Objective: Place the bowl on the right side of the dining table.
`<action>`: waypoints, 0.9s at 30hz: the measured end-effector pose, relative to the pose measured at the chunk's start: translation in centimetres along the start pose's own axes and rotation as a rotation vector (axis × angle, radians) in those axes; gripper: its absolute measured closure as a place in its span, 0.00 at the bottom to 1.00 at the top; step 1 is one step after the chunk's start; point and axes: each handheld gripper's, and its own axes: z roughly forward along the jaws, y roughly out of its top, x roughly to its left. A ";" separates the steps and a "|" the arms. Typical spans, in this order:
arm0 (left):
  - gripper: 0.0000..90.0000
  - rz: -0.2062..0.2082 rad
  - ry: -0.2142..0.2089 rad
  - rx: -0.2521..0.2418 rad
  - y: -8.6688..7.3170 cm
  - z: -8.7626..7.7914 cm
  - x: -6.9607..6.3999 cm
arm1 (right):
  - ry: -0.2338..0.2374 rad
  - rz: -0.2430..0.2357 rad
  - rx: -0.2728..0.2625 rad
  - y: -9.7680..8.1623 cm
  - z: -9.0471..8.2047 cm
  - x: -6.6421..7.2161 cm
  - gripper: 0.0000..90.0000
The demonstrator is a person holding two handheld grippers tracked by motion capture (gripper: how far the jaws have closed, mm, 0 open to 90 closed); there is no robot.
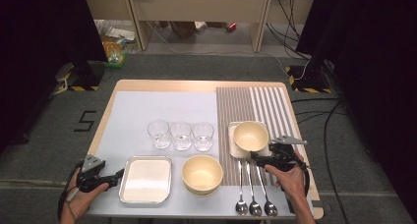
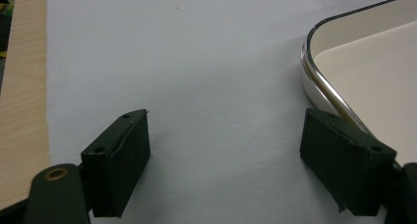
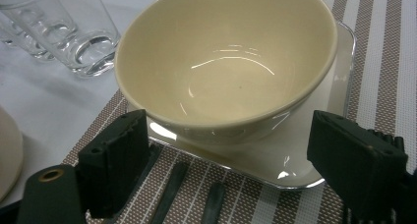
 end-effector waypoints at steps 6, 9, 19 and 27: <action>0.20 0.000 0.000 0.000 0.0 0.0 0.0 | -0.017 -0.020 0.007 0.1 0.4 0.6 0.17; 0.20 -0.001 0.000 -0.001 0.0 0.0 0.0 | -0.030 -0.026 0.015 0.0 0.6 0.7 0.18; 0.20 0.000 0.000 -0.001 0.0 0.0 0.0 | -0.035 -0.010 0.026 -0.2 1.2 0.9 0.17; 0.20 0.000 0.000 0.000 0.0 0.0 0.0 | -0.032 0.008 0.027 -0.1 1.4 0.8 0.17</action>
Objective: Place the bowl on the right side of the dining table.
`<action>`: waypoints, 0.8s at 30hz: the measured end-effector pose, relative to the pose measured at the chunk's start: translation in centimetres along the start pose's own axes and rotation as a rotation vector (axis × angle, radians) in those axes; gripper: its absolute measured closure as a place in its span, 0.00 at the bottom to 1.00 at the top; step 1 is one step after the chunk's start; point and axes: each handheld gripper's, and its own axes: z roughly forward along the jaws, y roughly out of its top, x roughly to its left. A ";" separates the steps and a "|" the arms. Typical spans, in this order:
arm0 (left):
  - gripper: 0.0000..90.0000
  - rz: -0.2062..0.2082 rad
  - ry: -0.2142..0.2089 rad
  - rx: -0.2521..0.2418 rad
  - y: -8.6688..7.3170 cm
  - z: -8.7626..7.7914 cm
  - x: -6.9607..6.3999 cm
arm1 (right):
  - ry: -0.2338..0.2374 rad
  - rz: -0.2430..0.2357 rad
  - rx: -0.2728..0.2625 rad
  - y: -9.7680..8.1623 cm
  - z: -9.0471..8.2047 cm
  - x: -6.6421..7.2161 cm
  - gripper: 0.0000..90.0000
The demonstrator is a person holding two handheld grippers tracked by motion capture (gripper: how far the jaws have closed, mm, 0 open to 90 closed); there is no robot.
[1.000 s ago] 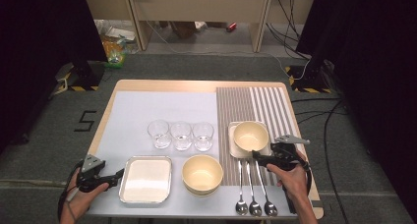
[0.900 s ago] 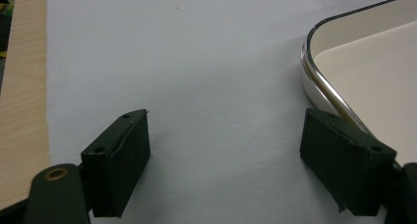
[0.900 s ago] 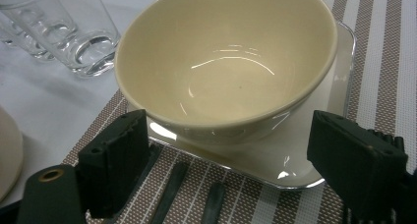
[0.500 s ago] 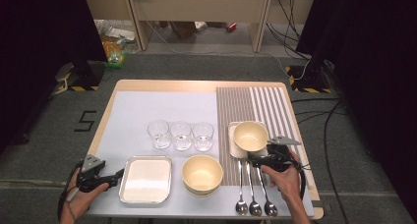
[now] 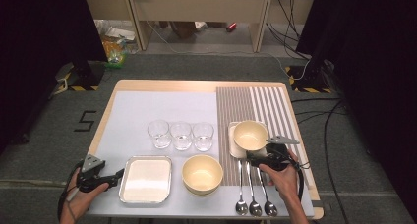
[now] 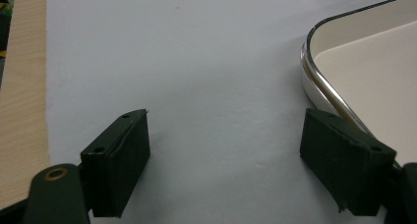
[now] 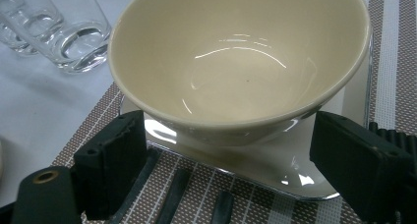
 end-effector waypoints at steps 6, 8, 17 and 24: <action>0.20 0.000 0.000 -0.001 0.0 0.0 0.0 | -0.002 -0.002 -0.001 0.1 0.1 0.0 0.17; 0.20 0.000 0.000 -0.001 0.0 0.0 0.0 | -0.003 0.000 0.002 0.1 0.2 0.0 0.17; 0.20 0.002 0.000 0.001 0.0 0.0 0.0 | 0.016 -0.028 -0.006 -0.4 -1.6 -0.1 0.24; 0.20 0.000 0.001 -0.001 0.0 0.0 0.0 | 0.002 -0.022 0.006 -1.2 -2.6 -0.8 0.31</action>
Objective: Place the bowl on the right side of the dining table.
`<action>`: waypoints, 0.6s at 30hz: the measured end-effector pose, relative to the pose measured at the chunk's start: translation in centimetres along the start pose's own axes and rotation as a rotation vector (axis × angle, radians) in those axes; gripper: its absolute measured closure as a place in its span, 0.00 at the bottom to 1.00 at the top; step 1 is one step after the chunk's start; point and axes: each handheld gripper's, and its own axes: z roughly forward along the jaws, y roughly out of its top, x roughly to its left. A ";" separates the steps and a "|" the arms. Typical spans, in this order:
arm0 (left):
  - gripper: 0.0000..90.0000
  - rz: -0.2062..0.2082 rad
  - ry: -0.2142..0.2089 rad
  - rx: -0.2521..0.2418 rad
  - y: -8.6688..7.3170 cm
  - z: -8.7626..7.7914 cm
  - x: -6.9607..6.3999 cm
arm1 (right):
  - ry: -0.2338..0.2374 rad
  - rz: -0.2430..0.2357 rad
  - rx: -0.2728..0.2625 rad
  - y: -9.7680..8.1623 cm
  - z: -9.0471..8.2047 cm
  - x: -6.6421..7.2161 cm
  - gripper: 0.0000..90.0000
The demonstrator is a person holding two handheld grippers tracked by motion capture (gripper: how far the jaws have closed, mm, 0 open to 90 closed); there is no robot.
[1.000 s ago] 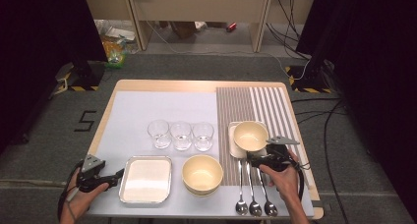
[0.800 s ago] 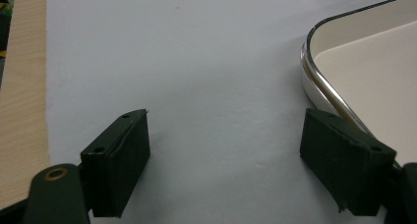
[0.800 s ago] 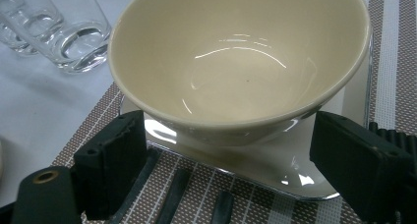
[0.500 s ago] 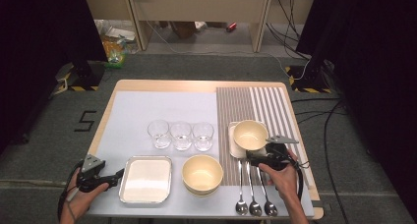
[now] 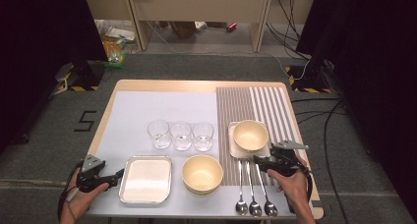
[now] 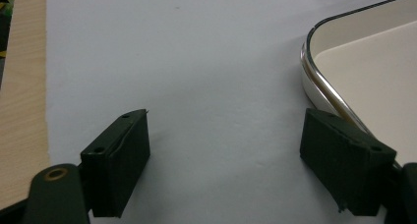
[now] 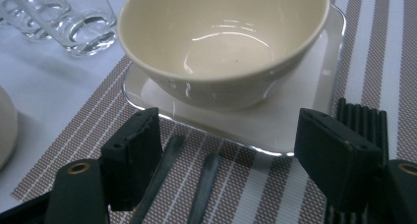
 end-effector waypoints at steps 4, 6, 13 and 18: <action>0.20 0.000 0.000 0.000 0.0 0.0 0.0 | 0.002 -0.002 0.005 -0.5 -0.5 -0.3 0.33; 0.20 0.000 0.000 0.000 0.0 0.0 0.0 | 0.003 -0.003 0.004 -0.7 -0.6 -0.3 0.34; 0.20 0.000 0.000 0.000 0.0 0.0 0.0 | 0.005 -0.005 0.006 -1.0 -1.0 -0.1 0.34; 0.20 0.000 0.000 0.000 0.0 0.0 0.0 | 0.012 -0.019 0.011 -1.1 -1.3 0.1 0.34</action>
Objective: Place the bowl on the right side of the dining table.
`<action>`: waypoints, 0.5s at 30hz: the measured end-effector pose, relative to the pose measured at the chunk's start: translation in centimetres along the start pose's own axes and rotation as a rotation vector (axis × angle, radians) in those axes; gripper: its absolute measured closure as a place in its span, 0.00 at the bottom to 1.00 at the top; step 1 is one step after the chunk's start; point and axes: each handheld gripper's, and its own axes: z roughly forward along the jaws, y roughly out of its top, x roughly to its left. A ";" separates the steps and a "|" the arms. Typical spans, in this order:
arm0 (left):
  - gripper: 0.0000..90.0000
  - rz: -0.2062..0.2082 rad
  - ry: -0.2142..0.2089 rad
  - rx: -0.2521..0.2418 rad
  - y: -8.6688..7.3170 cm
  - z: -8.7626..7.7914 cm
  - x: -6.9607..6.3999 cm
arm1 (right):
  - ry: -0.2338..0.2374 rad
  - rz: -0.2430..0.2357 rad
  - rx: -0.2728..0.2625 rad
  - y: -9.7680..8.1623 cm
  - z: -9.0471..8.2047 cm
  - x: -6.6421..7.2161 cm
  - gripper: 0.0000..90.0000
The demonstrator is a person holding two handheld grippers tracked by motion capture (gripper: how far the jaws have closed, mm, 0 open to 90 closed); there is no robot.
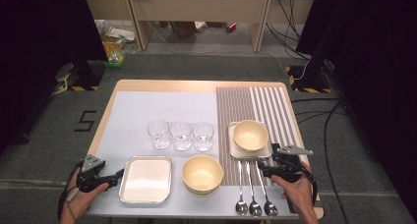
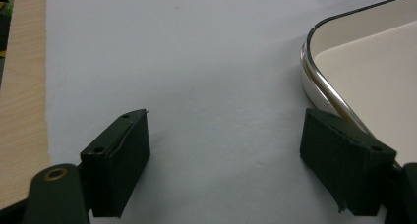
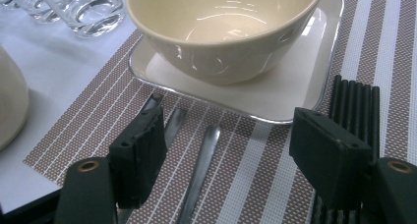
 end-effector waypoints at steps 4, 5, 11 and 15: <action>0.20 -0.001 0.000 0.000 0.0 0.0 0.0 | 0.004 -0.002 0.006 -0.2 -0.2 0.1 0.34; 0.20 -0.001 -0.001 0.000 0.0 0.0 0.0 | 0.004 -0.001 0.005 -0.3 -0.2 0.1 0.34; 0.20 0.002 -0.001 0.002 0.0 0.0 0.0 | 0.009 -0.007 0.019 -0.7 -0.5 0.4 0.34; 0.20 -0.001 -0.001 0.002 0.0 0.0 0.0 | 0.013 -0.017 0.026 -1.0 -0.6 0.7 0.34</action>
